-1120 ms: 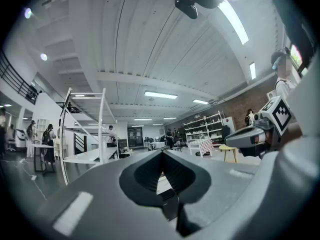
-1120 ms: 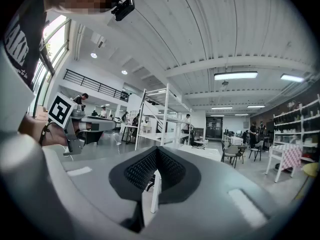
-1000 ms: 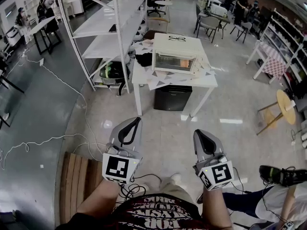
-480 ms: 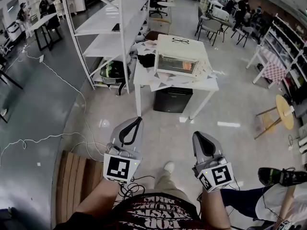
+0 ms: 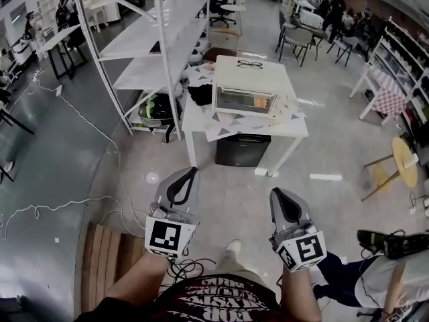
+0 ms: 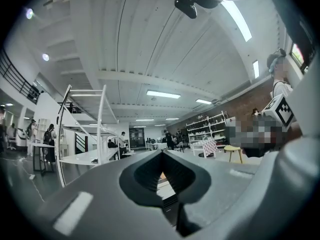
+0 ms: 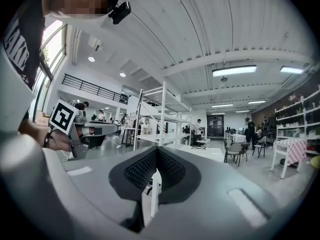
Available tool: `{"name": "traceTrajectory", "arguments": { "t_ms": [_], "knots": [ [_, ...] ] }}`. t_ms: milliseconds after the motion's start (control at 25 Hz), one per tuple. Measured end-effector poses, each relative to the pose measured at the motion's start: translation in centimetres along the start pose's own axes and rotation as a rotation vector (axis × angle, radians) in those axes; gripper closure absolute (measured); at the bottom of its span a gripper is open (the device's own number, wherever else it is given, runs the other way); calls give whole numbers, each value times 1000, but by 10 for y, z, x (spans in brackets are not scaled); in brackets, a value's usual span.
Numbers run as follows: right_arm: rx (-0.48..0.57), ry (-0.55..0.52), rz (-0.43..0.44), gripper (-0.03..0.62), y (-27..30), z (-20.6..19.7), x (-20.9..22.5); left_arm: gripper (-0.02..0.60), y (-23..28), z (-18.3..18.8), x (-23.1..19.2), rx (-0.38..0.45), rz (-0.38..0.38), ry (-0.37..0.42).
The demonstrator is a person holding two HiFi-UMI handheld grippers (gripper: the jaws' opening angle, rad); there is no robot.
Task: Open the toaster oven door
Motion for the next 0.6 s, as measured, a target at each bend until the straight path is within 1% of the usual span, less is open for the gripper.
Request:
{"name": "traceTrajectory", "arguments": {
  "t_ms": [160, 240, 400, 600],
  "knots": [
    [-14, 5, -12, 568, 11, -7, 31, 580, 37, -14, 9, 0, -24, 7],
    [-21, 13, -16, 568, 18, -12, 45, 580, 53, -22, 11, -13, -29, 0],
    [-28, 30, -10, 568, 33, -16, 70, 580, 77, -34, 11, -45, -16, -4],
    [-14, 40, 21, 568, 54, -19, 103, 580, 109, -34, 9, -43, 14, 10]
  ]
}}
Point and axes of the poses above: the fingertips, and each gripper's own axes: y forward along the fingers, x to its right, z out of its top, the point moved 9 cm from there along -y, backward along the fingers, and after that the axes turned 13 degrees about x, right-handed, at the moved point
